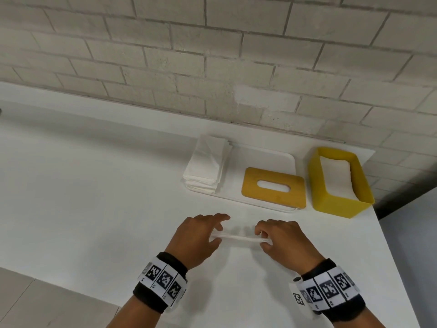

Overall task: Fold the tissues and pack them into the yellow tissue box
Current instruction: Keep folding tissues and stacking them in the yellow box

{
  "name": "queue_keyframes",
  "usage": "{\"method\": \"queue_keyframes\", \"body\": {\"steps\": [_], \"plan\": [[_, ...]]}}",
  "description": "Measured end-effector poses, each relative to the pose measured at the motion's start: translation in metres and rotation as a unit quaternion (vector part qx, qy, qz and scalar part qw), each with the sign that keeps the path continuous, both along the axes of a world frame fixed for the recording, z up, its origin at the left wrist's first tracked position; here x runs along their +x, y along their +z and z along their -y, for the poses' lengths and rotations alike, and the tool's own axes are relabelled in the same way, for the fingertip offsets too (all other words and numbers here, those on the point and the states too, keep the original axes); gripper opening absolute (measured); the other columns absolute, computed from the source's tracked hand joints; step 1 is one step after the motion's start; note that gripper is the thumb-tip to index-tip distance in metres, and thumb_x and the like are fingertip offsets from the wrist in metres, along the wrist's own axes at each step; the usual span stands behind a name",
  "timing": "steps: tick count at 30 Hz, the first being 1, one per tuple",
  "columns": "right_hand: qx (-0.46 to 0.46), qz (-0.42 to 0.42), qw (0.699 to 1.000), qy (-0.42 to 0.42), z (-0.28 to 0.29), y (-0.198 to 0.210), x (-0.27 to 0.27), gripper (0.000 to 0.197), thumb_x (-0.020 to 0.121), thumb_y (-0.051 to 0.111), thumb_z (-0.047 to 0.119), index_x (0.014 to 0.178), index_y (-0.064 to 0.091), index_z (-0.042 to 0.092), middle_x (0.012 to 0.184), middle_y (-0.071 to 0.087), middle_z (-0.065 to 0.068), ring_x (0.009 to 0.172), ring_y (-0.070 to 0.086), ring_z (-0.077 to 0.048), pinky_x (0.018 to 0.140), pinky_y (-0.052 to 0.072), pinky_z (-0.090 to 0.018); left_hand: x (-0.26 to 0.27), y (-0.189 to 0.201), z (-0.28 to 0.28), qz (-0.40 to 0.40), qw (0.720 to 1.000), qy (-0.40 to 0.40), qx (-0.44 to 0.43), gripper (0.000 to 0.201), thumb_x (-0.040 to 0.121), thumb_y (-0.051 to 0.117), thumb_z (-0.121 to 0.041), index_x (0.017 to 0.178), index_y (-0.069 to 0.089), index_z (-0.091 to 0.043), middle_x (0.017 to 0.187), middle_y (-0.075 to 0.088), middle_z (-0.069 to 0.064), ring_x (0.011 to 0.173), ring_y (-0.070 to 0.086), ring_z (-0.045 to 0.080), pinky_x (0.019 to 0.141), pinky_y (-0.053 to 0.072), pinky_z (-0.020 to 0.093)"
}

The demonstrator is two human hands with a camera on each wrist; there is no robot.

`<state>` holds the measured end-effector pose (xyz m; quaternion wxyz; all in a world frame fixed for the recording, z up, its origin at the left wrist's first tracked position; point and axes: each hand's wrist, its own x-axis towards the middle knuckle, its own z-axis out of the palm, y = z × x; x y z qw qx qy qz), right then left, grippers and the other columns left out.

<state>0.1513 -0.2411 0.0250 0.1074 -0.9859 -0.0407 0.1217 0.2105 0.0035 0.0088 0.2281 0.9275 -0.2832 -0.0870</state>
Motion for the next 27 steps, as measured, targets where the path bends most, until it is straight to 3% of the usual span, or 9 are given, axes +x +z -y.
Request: {"method": "queue_keyframes", "body": {"steps": [3, 7, 11, 18, 22, 25, 27], "plan": [[-0.015, 0.009, 1.000, -0.001, 0.002, -0.003, 0.002, 0.022, 0.098, 0.050, 0.028, 0.117, 0.059, 0.033, 0.106, 0.064, 0.011, 0.103, 0.062, -0.013, 0.085, 0.038, -0.033, 0.002, 0.000, 0.001, 0.011, 1.000, 0.008, 0.002, 0.045, 0.098, 0.061, -0.031, 0.141, 0.052, -0.042, 0.125, 0.069, -0.015, 0.112, 0.063, 0.009, 0.091, 0.040, 0.020], [-0.002, 0.026, 1.000, -0.001, 0.005, -0.001, 0.001, 0.019, 0.097, 0.053, 0.030, 0.114, 0.060, 0.034, 0.103, 0.064, 0.012, 0.098, 0.062, -0.011, 0.079, 0.033, -0.030, 0.005, 0.000, -0.001, 0.008, 1.000, 0.016, -0.009, 0.047, 0.096, 0.064, -0.031, 0.140, 0.052, -0.042, 0.119, 0.070, -0.017, 0.107, 0.063, 0.007, 0.090, 0.043, 0.021], [0.011, 0.006, 1.000, -0.011, 0.004, -0.008, 0.004, 0.018, 0.094, 0.059, 0.032, 0.111, 0.059, 0.034, 0.100, 0.062, 0.015, 0.097, 0.061, -0.008, 0.085, 0.038, -0.030, 0.007, -0.005, 0.000, -0.001, 1.000, 0.011, -0.005, 0.049, 0.096, 0.064, -0.032, 0.142, 0.050, -0.042, 0.121, 0.068, -0.020, 0.110, 0.062, 0.005, 0.093, 0.044, 0.021], [0.004, 0.014, 1.000, 0.002, 0.002, -0.002, 0.013, 0.018, 0.097, 0.052, 0.031, 0.110, 0.063, 0.027, 0.102, 0.068, 0.008, 0.098, 0.063, -0.016, 0.085, 0.050, -0.035, 0.011, -0.005, -0.001, 0.001, 1.000, 0.017, -0.011, 0.046, 0.097, 0.062, -0.034, 0.141, 0.050, -0.043, 0.130, 0.068, -0.013, 0.118, 0.063, 0.009, 0.097, 0.049, 0.027], [0.018, -0.006, 1.000, -0.001, 0.001, -0.003, 0.014, 0.024, 0.094, 0.056, 0.037, 0.118, 0.060, 0.033, 0.109, 0.069, 0.012, 0.105, 0.063, -0.013, 0.092, 0.047, -0.035, 0.015, -0.006, -0.003, -0.010, 0.999, 0.023, -0.032, 0.051, 0.094, 0.068, -0.033, 0.141, 0.050, -0.043, 0.125, 0.070, -0.012, 0.116, 0.064, 0.009, 0.097, 0.051, 0.029], [-0.002, -0.014, 1.000, 0.003, -0.003, -0.003, 0.018, 0.033, 0.096, 0.054, 0.038, 0.128, 0.055, 0.033, 0.119, 0.067, 0.010, 0.115, 0.060, -0.015, 0.097, 0.043, -0.035, 0.015, -0.011, -0.003, -0.010, 0.999, 0.017, -0.030, 0.052, 0.094, 0.069, -0.031, 0.142, 0.051, -0.040, 0.133, 0.067, -0.012, 0.123, 0.061, 0.008, 0.100, 0.050, 0.027], [-0.001, -0.007, 1.000, 0.012, -0.006, -0.002, 0.021, 0.032, 0.095, 0.055, 0.038, 0.127, 0.056, 0.033, 0.118, 0.067, 0.010, 0.114, 0.060, -0.016, 0.096, 0.044, -0.035, 0.015, -0.014, -0.003, -0.010, 0.999, 0.017, -0.030, 0.051, 0.095, 0.067, -0.029, 0.142, 0.051, -0.039, 0.134, 0.067, -0.012, 0.123, 0.061, 0.008, 0.099, 0.050, 0.028]]}}
